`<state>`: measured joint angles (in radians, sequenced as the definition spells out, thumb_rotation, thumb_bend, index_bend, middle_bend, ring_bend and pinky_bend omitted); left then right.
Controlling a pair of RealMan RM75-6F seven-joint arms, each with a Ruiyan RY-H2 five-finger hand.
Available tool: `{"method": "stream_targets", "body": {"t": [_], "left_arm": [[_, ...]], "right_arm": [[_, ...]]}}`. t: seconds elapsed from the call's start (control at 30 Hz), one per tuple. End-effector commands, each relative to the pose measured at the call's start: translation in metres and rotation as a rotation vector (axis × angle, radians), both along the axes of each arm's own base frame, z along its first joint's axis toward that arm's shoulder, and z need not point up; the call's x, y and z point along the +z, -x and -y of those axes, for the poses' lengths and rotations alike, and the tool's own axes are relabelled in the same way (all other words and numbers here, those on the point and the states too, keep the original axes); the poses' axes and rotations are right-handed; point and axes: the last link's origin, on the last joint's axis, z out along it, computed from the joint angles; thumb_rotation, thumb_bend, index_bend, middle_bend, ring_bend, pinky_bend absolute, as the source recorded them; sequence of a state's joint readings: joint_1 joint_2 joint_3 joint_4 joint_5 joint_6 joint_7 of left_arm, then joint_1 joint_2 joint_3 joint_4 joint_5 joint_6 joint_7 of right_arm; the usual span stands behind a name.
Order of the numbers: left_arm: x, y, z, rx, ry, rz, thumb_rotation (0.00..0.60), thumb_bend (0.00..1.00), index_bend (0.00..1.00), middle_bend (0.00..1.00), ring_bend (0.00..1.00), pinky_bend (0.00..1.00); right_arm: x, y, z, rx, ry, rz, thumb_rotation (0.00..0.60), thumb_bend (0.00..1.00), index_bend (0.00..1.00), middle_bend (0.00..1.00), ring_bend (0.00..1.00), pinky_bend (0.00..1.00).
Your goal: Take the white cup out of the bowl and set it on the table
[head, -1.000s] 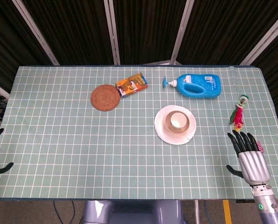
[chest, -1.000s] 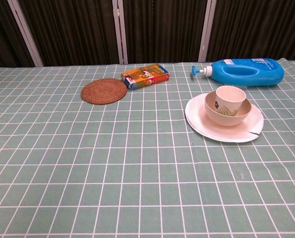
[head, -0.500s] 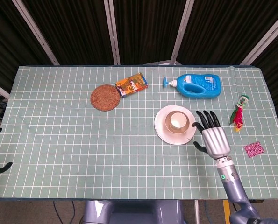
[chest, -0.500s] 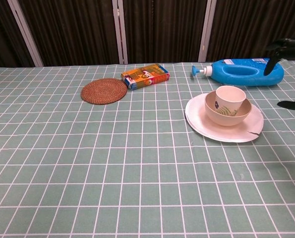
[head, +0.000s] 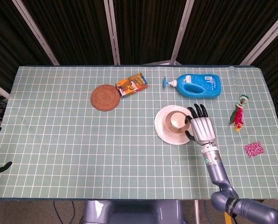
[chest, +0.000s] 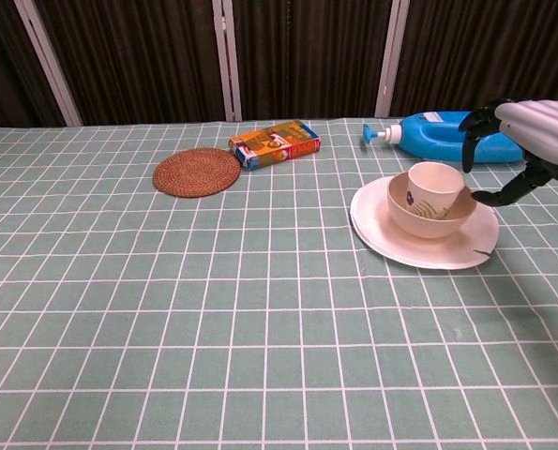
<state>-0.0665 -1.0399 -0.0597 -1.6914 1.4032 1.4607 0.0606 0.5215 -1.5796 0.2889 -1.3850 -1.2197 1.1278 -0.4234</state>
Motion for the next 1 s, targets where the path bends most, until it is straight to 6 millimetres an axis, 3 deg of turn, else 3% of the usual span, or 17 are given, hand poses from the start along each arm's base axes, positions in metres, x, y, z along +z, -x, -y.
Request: {"method": "stream_targets", "body": {"t": [0.03,0.37,0.63,0.87,1.0], "left_arm": [[0.001,0.0,0.0,0.001,-0.002,0.002,0.6,0.0,0.0,0.0,0.0,0.0],[0.003,0.001,0.0,0.006,-0.008,0.014,0.6,0.0,0.0,0.0,0.0,0.0],[0.004,0.002,-0.001,0.007,-0.005,0.019,0.6,0.0,0.0,0.0,0.0,0.0],[0.004,0.001,-0.001,0.005,-0.005,0.02,0.6,0.0,0.0,0.0,0.0,0.0],[0.003,0.002,-0.001,0.007,-0.003,0.018,0.6,0.0,0.0,0.0,0.0,0.0]], "right_arm": [[-0.003,-0.001,0.002,-0.009,-0.008,0.008,0.6,0.21,0.48,0.14,0.0,0.0],[-0.022,-0.004,0.007,-0.017,-0.023,0.006,0.6,0.25,0.51,0.16,0.0,0.0],[-0.032,-0.003,0.009,-0.029,-0.033,0.017,0.6,0.36,0.56,0.17,0.0,0.0],[-0.036,-0.004,0.008,-0.019,-0.036,0.018,0.6,0.45,0.61,0.19,0.0,0.0],[-0.026,-0.01,0.006,0.012,-0.01,0.029,0.6,0.46,0.62,0.19,0.0,0.0]]}}
